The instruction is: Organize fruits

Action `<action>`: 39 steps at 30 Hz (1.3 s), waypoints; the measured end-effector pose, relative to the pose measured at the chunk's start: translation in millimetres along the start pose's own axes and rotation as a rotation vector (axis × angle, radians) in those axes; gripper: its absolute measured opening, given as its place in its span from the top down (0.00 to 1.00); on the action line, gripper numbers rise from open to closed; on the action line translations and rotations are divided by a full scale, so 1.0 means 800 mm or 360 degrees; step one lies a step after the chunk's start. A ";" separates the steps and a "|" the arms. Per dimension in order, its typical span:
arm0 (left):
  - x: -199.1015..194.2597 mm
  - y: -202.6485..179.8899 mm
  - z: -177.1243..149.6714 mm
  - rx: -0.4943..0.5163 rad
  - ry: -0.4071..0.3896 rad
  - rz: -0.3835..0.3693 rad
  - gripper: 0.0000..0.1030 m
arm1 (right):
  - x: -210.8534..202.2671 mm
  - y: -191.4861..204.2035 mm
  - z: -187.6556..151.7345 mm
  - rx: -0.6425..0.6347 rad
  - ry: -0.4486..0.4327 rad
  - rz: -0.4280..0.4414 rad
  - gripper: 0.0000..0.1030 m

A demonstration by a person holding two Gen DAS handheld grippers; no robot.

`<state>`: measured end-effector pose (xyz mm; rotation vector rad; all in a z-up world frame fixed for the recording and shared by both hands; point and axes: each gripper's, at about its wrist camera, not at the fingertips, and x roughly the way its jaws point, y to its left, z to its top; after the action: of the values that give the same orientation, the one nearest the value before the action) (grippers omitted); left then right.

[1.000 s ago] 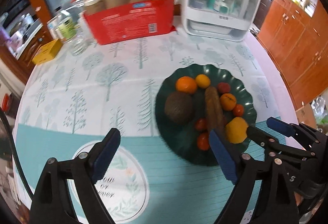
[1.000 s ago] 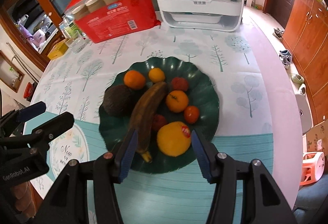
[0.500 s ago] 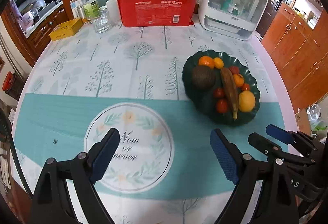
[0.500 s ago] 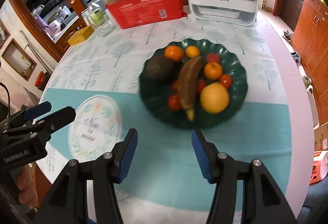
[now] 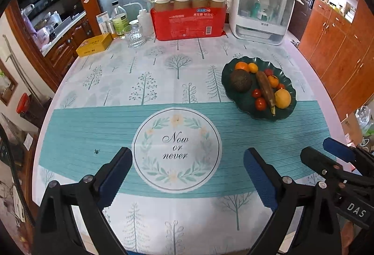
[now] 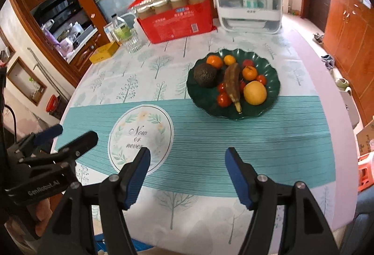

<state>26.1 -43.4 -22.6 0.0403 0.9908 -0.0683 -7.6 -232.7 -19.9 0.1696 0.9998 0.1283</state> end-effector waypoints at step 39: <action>0.002 -0.013 -0.001 -0.0019 -0.0029 -0.0024 0.07 | -0.027 0.026 0.003 -0.0033 -0.0123 -0.0239 0.32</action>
<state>25.6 -53.6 -24.7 0.0214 0.9732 -0.0763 -17.7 -216.7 3.2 0.0795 0.9307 -0.0047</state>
